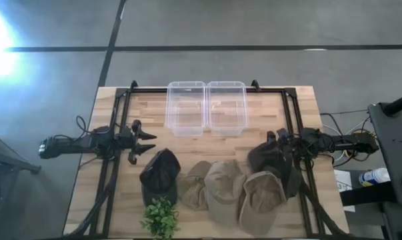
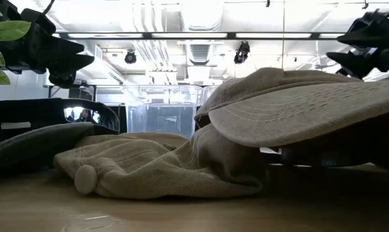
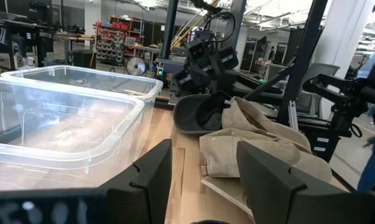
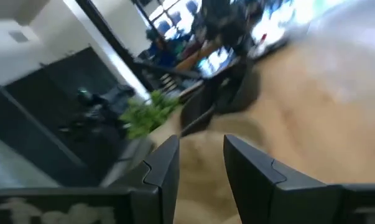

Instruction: Pick & Place hat

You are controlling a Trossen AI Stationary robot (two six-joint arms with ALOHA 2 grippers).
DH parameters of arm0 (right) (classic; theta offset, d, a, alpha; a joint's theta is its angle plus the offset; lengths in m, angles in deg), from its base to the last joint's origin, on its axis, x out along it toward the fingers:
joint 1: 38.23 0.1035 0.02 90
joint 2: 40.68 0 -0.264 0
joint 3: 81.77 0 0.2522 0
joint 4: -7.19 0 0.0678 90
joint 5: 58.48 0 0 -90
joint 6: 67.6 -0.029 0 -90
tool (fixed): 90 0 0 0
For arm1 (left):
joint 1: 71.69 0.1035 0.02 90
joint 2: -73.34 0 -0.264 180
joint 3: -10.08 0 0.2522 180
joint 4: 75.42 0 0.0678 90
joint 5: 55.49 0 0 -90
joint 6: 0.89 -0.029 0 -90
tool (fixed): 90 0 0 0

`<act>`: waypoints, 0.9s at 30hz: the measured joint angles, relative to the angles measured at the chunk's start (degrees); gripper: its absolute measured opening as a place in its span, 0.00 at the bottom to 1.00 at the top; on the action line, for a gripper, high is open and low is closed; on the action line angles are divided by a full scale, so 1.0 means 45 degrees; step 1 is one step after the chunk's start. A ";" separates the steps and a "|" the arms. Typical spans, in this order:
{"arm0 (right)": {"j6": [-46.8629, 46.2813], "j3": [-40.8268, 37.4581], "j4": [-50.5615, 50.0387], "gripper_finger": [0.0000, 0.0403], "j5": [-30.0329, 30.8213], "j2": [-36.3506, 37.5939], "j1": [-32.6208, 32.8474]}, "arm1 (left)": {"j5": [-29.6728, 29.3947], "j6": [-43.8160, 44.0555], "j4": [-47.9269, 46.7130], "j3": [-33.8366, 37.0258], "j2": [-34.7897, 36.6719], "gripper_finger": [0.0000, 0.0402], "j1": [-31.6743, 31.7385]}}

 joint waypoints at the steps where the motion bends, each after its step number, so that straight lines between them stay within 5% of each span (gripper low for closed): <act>1: -0.0538 -0.0001 -0.0002 0.30 -0.0097 -0.0174 0.0006 | 0.0001 0.0002 0.0001 0.0000 -0.0001 0.43 0.0005; 6: -0.3494 -0.0010 0.1179 0.30 0.0321 -0.0712 -0.0002 | 0.0003 0.0002 0.0003 0.0000 0.0001 0.43 0.0005; 11: -0.5668 0.0009 0.4791 0.30 0.3477 -0.1155 0.0143 | 0.0002 -0.0001 0.0003 0.0000 0.0002 0.43 0.0003; 15: -0.6219 0.0074 0.4676 0.30 0.2331 -0.2538 0.0235 | -0.0002 0.0002 0.0003 0.0000 -0.0003 0.43 0.0000; 18: -0.6021 0.1438 0.2352 0.30 0.1361 -0.4339 0.0742 | 0.0003 0.0002 0.0003 0.0000 0.0002 0.43 0.0000; 23: -0.3447 0.5813 -0.5303 0.30 0.1508 -0.7948 0.1447 | 0.0003 0.0002 0.0003 0.0000 0.0002 0.43 0.0000; 27: -0.1953 0.8994 -0.9341 0.30 0.2026 -1.0584 0.1932 | 0.0002 0.0002 0.0003 0.0000 0.0002 0.43 0.0000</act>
